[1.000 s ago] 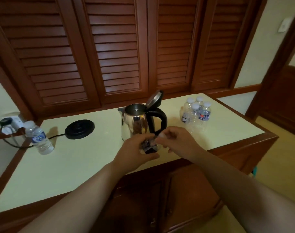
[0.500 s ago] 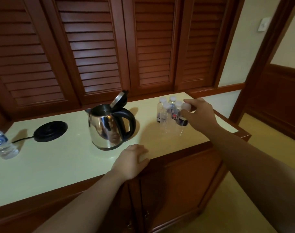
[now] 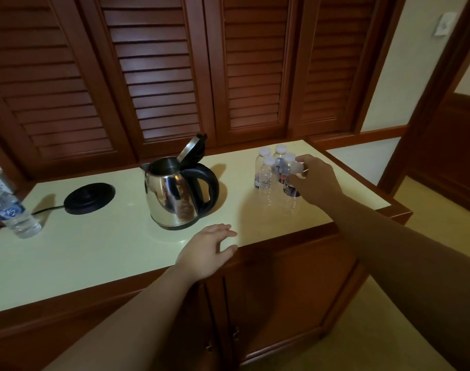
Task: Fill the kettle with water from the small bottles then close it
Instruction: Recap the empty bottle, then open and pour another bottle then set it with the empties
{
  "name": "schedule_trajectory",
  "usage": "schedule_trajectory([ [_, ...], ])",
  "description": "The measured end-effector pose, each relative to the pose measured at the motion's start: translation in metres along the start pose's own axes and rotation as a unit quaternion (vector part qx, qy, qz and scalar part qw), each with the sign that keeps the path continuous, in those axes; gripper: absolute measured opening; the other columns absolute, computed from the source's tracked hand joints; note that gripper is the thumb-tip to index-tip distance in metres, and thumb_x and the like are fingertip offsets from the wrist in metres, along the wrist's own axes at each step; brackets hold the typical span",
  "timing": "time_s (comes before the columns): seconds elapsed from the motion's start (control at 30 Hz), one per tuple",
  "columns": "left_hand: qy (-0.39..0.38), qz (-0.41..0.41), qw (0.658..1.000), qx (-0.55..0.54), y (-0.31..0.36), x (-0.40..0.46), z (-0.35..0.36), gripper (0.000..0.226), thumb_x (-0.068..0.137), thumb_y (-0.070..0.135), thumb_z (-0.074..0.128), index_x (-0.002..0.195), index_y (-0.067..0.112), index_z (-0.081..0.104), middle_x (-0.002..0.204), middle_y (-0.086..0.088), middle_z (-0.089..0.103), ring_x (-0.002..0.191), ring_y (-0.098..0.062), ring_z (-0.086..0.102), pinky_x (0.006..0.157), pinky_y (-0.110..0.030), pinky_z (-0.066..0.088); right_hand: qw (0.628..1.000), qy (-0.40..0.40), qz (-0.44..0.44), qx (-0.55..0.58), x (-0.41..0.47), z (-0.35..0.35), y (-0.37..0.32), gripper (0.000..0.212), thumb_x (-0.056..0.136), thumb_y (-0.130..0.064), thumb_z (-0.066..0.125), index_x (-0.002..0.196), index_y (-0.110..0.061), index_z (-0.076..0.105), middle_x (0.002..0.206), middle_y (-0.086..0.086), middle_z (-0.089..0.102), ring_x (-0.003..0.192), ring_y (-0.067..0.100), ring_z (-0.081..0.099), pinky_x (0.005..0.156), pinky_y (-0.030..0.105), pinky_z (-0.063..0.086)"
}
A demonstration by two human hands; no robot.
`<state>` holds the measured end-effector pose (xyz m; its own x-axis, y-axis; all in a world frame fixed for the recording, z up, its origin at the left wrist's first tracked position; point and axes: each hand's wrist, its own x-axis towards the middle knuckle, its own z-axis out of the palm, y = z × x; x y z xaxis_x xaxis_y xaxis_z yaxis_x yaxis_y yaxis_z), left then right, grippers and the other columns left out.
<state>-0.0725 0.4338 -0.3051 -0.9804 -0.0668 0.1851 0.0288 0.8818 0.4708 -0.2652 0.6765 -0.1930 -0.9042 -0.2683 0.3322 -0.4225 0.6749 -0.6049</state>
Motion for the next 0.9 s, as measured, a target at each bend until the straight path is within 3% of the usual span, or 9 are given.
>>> schedule_trajectory([
  [0.1,-0.002,0.003,1.0,-0.004,-0.001,0.0,0.0,0.044,0.098,0.056,0.057,0.138,0.04,0.062,0.154,0.017,0.051,0.146,-0.005,0.039,0.123,-0.034,0.032,1.0,-0.003,0.02,0.014,-0.003,0.0,0.0,0.066,0.089,-0.034,0.077,0.146,-0.019,0.049,0.138,0.009,0.06,0.122,0.028,0.06,0.093,0.036,0.05],
  [0.2,0.004,0.008,1.0,-0.011,-0.002,0.0,0.0,0.042,0.097,0.053,0.06,0.135,0.037,0.065,0.153,0.013,0.053,0.144,-0.007,0.042,0.121,-0.032,0.033,0.998,0.061,0.002,0.004,-0.012,-0.001,-0.005,0.07,0.084,-0.045,0.077,0.143,-0.021,0.048,0.14,0.008,0.054,0.129,0.029,0.049,0.102,0.048,0.049],
  [0.3,0.018,0.005,0.999,-0.03,-0.002,0.0,-0.002,0.037,0.095,0.047,0.067,0.128,0.032,0.069,0.145,0.012,0.059,0.136,-0.006,0.049,0.114,-0.025,0.037,0.985,0.143,-0.092,-0.033,-0.031,0.006,-0.021,0.057,0.084,-0.041,0.078,0.13,-0.015,0.057,0.128,0.011,0.059,0.117,0.031,0.052,0.092,0.045,0.048],
  [0.4,0.042,0.0,0.998,-0.047,-0.005,-0.005,-0.007,0.032,0.09,0.04,0.075,0.12,0.03,0.073,0.128,0.014,0.066,0.12,-0.004,0.058,0.104,-0.02,0.043,0.972,0.153,-0.16,-0.083,-0.056,0.023,-0.044,0.046,0.082,-0.039,0.077,0.118,-0.018,0.058,0.117,0.009,0.06,0.104,0.029,0.052,0.084,0.044,0.047],
  [0.5,0.057,-0.016,0.996,-0.063,-0.016,-0.018,-0.02,0.03,0.087,0.036,0.078,0.116,0.03,0.075,0.116,0.016,0.068,0.106,0.0,0.061,0.096,-0.016,0.046,0.97,0.115,-0.207,-0.058,-0.079,0.051,-0.066,0.034,0.082,-0.034,0.075,0.109,-0.015,0.066,0.11,0.007,0.062,0.105,0.027,0.052,0.088,0.044,0.046],
  [0.7,0.071,-0.039,0.996,-0.038,-0.065,-0.067,-0.063,0.026,0.089,0.037,0.075,0.113,0.03,0.076,0.102,0.021,0.064,0.088,0.005,0.055,0.079,-0.008,0.04,0.963,-0.059,-0.256,-0.055,-0.118,0.116,-0.124,0.026,0.091,-0.037,0.062,0.106,-0.017,0.071,0.104,-0.001,0.065,0.1,0.02,0.055,0.086,0.04,0.046],
  [0.8,0.073,-0.055,0.995,-0.027,-0.095,-0.092,-0.091,0.026,0.089,0.038,0.072,0.113,0.027,0.077,0.107,0.014,0.071,0.093,0.001,0.06,0.086,-0.017,0.046,0.957,-0.084,-0.273,-0.056,-0.13,0.153,-0.155,0.032,0.09,-0.04,0.06,0.107,-0.015,0.073,0.1,0.0,0.068,0.095,0.022,0.059,0.083,0.041,0.05],
  [0.9,0.085,-0.073,0.994,-0.018,-0.125,-0.117,-0.118,0.026,0.09,0.036,0.072,0.113,0.027,0.077,0.102,0.02,0.066,0.087,0.011,0.055,0.083,-0.009,0.04,0.952,-0.133,-0.27,-0.047,-0.138,0.19,-0.183,0.042,0.093,-0.041,0.059,0.12,-0.012,0.072,0.115,0.004,0.071,0.109,0.024,0.062,0.096,0.041,0.05],
])
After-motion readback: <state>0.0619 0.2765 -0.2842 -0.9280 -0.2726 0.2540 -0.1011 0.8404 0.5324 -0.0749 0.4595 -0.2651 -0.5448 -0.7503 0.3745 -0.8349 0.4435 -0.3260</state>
